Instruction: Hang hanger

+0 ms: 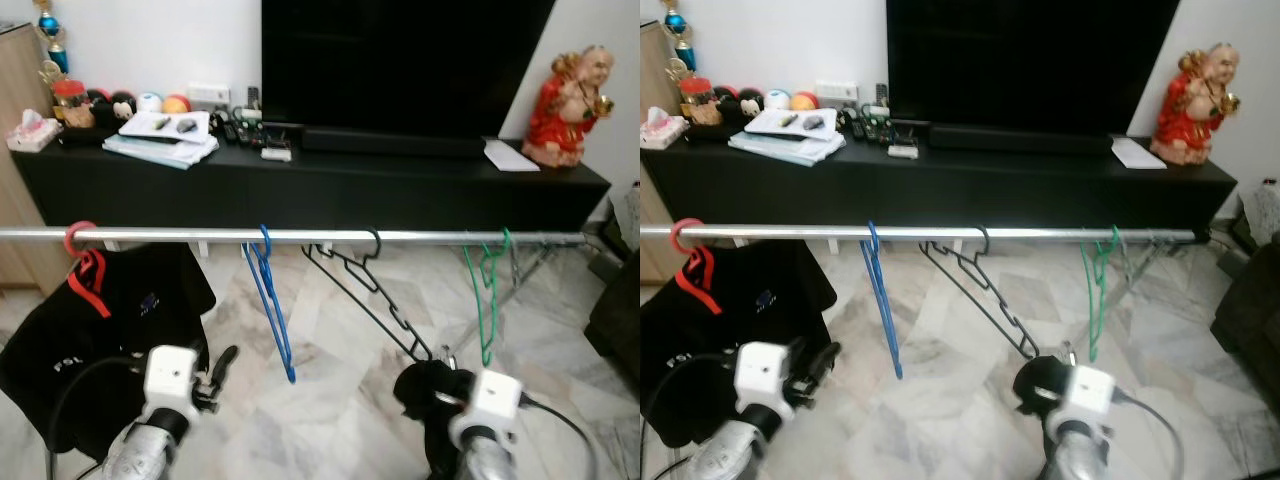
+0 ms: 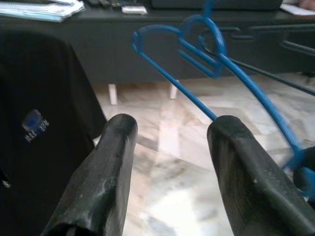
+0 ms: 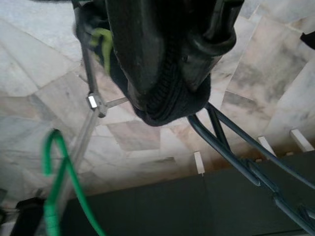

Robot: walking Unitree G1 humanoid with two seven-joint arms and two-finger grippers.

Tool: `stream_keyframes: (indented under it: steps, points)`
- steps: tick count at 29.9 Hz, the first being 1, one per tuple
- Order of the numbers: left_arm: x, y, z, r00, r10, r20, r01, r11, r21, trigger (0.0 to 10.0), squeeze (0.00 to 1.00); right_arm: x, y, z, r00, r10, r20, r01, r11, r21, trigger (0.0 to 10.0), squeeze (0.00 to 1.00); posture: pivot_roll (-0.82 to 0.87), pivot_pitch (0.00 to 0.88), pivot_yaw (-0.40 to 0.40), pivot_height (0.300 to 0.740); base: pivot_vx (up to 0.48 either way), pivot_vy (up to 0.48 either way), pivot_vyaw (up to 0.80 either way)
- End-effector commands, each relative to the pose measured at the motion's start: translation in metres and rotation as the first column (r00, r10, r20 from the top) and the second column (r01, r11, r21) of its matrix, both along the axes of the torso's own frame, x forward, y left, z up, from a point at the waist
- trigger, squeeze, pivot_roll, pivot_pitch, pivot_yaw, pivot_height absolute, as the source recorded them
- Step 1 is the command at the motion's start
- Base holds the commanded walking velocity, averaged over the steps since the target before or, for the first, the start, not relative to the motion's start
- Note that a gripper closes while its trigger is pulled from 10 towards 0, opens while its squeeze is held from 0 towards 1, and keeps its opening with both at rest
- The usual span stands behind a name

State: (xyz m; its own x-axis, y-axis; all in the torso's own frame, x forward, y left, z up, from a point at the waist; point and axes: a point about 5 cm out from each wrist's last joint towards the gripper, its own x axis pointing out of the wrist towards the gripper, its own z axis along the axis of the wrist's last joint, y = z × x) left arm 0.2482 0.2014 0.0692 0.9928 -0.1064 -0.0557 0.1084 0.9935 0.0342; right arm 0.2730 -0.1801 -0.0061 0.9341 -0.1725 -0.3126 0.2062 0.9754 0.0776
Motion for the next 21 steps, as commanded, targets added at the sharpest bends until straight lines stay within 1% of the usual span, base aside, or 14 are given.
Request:
stream_keyframes:
  steps: [1, 2, 5, 6, 9, 10, 12, 14, 16, 17, 18, 19, 20, 21]
  points:
    - [0.003, -0.010, 0.003, 1.000, -0.026, 0.012, 0.026, 0.999, -0.026, 10.0, 0.00, -0.001, -0.012, 0.004, 0.999, -0.029, 0.025, 0.030, 0.999, -0.029, 10.0, 0.00, 0.16, 0.000, -0.053, 0.740, 0.322, 0.000, 0.00]
    - [0.003, -0.010, 0.003, 1.000, -0.027, 0.013, 0.027, 0.999, -0.027, 10.0, 0.00, -0.003, -0.012, 0.002, 0.999, -0.030, 0.019, 0.031, 0.999, -0.028, 10.0, 0.00, 0.16, 0.000, -0.053, 0.740, 0.322, 0.000, 0.00]
    - [0.006, -0.014, 0.008, 0.999, -0.045, 0.027, 0.045, 0.999, -0.026, 10.0, 0.00, -0.014, -0.012, -0.009, 0.998, -0.041, -0.045, 0.040, 0.999, -0.030, 10.0, 0.00, 0.17, 0.000, -0.055, 0.740, 0.295, 0.000, 0.00]
    - [0.008, -0.016, 0.011, 0.997, -0.063, 0.034, 0.063, 0.998, -0.013, 10.0, 0.00, -0.021, -0.014, -0.017, 0.994, -0.060, -0.090, 0.057, 0.998, -0.032, 10.0, 0.00, 0.17, 0.000, -0.056, 0.740, 0.000, 0.000, 0.00]
    - [0.011, -0.018, 0.016, 0.996, -0.072, 0.047, 0.073, 0.997, -0.017, 10.0, 0.00, -0.029, -0.019, -0.024, 0.986, -0.099, -0.134, 0.096, 0.995, -0.028, 10.0, 0.00, 0.17, 0.000, -0.056, 0.740, 0.000, 0.000, 0.00]
    - [0.014, -0.018, 0.022, 0.995, -0.076, 0.061, 0.078, 0.997, -0.021, 10.0, 0.00, -0.037, -0.023, -0.031, 0.975, -0.140, -0.175, 0.140, 0.990, -0.012, 10.0, 0.00, 0.17, 0.000, -0.056, 0.740, 0.000, 0.000, 0.00]
    - [0.018, -0.020, 0.032, 0.992, -0.092, 0.084, 0.095, 0.995, -0.023, 10.0, 0.00, -0.042, -0.026, -0.035, 0.967, -0.152, -0.204, 0.153, 0.988, -0.011, 10.0, 0.00, 0.17, 0.000, -0.054, 0.740, 0.000, 0.000, 0.00]
    - [0.019, -0.021, 0.035, 0.991, -0.097, 0.089, 0.099, 0.995, -0.025, 10.0, 0.00, -0.043, -0.027, -0.036, 0.966, -0.152, -0.209, 0.154, 0.988, -0.009, 10.0, 0.00, 0.17, 0.000, -0.054, 0.740, 0.000, 0.000, 0.00]
    - [0.025, -0.025, 0.044, 0.990, -0.108, 0.093, 0.112, 0.993, -0.039, 10.0, 0.00, -0.043, -0.028, -0.036, 0.966, -0.150, -0.212, 0.152, 0.988, -0.009, 10.0, 0.00, 0.17, 0.000, -0.054, 0.740, 0.000, 0.000, 0.00]
    - [0.025, -0.025, 0.044, 0.990, -0.108, 0.093, 0.112, 0.993, -0.039, 10.0, 0.00, -0.043, -0.028, -0.036, 0.966, -0.150, -0.212, 0.152, 0.988, -0.009, 10.0, 0.00, 0.17, 0.000, -0.054, 0.740, 0.000, 0.000, 0.00]
    - [0.030, -0.031, 0.050, 0.988, -0.129, 0.087, 0.134, 0.990, -0.047, 10.0, 0.00, -0.043, -0.027, -0.036, 0.966, -0.148, -0.214, 0.149, 0.989, -0.008, 10.0, 0.00, 0.17, 0.000, -0.055, 0.740, 0.000, 0.000, 0.00]
    - [0.032, -0.033, 0.052, 0.987, -0.137, 0.080, 0.141, 0.989, -0.049, 10.0, 0.00, -0.042, -0.027, -0.036, 0.965, -0.147, -0.216, 0.149, 0.989, -0.007, 10.0, 0.00, 0.17, 0.000, -0.054, 0.740, 0.000, 0.000, 0.00]
    - [0.035, -0.037, 0.052, 0.985, -0.162, 0.055, 0.164, 0.986, -0.040, 10.0, 0.00, -0.042, -0.027, -0.036, 0.965, -0.146, -0.217, 0.149, 0.989, -0.005, 10.0, 0.00, 0.17, 0.000, -0.055, 0.740, 0.000, 0.000, 0.00]
    - [0.038, -0.043, 0.051, 0.982, -0.190, 0.009, 0.190, 0.982, -0.015, 10.0, 0.00, -0.040, -0.027, -0.035, 0.965, -0.145, -0.220, 0.148, 0.989, -0.002, 10.0, 0.00, 0.16, 0.000, -0.056, 0.740, 0.000, 0.000, 0.00]
